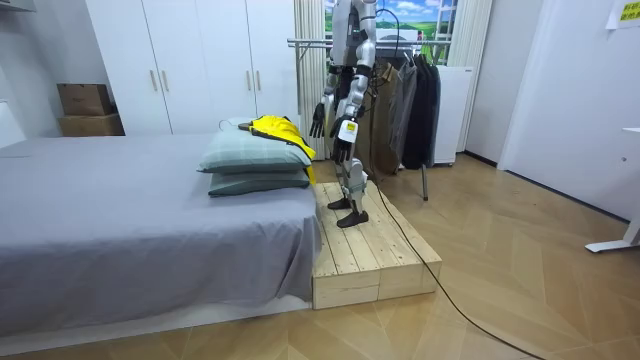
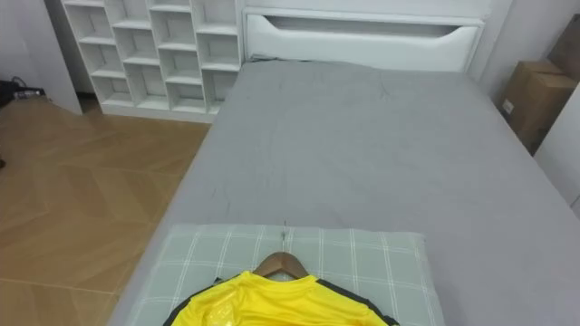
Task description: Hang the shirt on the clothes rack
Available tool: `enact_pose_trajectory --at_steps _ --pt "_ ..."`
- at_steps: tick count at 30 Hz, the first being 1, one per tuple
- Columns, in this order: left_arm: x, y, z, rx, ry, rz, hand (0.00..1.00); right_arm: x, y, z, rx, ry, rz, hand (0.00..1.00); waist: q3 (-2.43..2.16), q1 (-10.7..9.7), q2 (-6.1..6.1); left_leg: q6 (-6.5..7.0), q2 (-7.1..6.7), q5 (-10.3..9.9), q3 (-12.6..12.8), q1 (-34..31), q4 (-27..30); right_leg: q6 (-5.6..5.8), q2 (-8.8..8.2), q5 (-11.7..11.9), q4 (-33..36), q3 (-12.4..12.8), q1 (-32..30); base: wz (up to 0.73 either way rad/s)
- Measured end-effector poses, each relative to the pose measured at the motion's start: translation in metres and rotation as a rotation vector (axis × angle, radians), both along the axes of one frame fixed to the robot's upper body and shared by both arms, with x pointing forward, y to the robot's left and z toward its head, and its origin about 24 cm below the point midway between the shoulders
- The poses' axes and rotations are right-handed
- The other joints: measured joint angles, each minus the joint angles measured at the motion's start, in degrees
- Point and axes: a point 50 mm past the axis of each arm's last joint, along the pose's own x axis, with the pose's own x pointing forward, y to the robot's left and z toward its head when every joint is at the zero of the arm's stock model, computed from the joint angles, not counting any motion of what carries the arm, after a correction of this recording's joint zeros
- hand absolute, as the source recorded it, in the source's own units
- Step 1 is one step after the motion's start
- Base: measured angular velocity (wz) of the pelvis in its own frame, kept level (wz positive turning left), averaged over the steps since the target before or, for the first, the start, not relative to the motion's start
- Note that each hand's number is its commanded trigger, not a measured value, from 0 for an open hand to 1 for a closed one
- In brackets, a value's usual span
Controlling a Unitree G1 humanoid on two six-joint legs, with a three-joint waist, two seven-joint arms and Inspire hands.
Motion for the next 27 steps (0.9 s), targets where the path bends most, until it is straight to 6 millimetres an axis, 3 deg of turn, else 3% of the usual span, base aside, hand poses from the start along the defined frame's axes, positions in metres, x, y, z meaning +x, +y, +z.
enact_pose_trajectory --at_steps 27 --pt "-0.0045 0.0053 0.0006 0.033 0.01 0.022 0.0 -0.0032 0.0005 -0.0007 0.011 0.01 -0.028 0.0 -0.12 -0.05 -0.13 0.0 -0.01 -0.01 0.09 0.13 -0.1 0.01 0.02 0.0 -0.33 0.15 0.46 0.0"
